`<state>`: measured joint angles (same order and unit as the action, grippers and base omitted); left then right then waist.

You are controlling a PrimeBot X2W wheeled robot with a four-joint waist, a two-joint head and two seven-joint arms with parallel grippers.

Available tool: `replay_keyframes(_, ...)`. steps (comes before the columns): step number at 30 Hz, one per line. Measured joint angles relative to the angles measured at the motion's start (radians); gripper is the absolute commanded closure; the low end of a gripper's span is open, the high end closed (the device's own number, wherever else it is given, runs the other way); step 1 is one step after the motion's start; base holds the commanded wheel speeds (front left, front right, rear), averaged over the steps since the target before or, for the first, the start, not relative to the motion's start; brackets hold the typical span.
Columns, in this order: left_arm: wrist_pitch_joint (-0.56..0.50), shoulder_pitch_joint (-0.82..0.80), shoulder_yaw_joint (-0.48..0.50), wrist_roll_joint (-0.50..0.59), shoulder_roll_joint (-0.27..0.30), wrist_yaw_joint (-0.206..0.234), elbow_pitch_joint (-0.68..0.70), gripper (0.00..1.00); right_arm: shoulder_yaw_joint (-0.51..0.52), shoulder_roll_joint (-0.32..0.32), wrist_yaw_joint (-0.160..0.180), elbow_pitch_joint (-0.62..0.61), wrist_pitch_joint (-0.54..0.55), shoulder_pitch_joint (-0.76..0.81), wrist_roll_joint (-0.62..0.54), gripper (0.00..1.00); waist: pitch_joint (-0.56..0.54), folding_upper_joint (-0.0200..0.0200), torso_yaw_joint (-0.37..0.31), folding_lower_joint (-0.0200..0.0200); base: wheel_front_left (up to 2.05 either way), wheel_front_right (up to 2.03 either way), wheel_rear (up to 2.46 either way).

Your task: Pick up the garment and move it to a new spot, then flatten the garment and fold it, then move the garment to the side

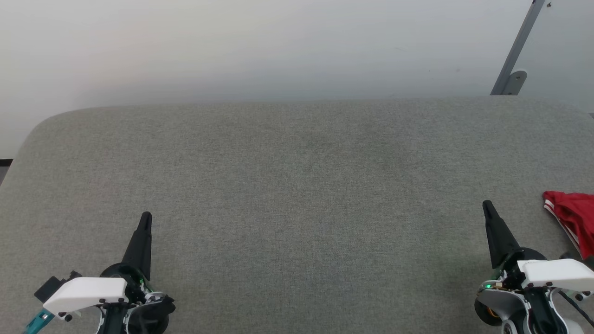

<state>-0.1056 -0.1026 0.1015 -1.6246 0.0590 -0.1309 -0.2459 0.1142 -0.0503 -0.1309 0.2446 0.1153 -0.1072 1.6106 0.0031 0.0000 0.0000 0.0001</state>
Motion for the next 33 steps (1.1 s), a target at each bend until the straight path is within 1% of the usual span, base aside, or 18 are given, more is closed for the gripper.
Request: replay_keyframes(33,-0.002,0.0,0.004,0.005,-0.003,0.0,0.0,1.0,0.0,0.0,0.0,0.0,0.0,0.0,0.0,1.0,0.0,0.0,0.0,0.0,0.0,0.0,0.0)
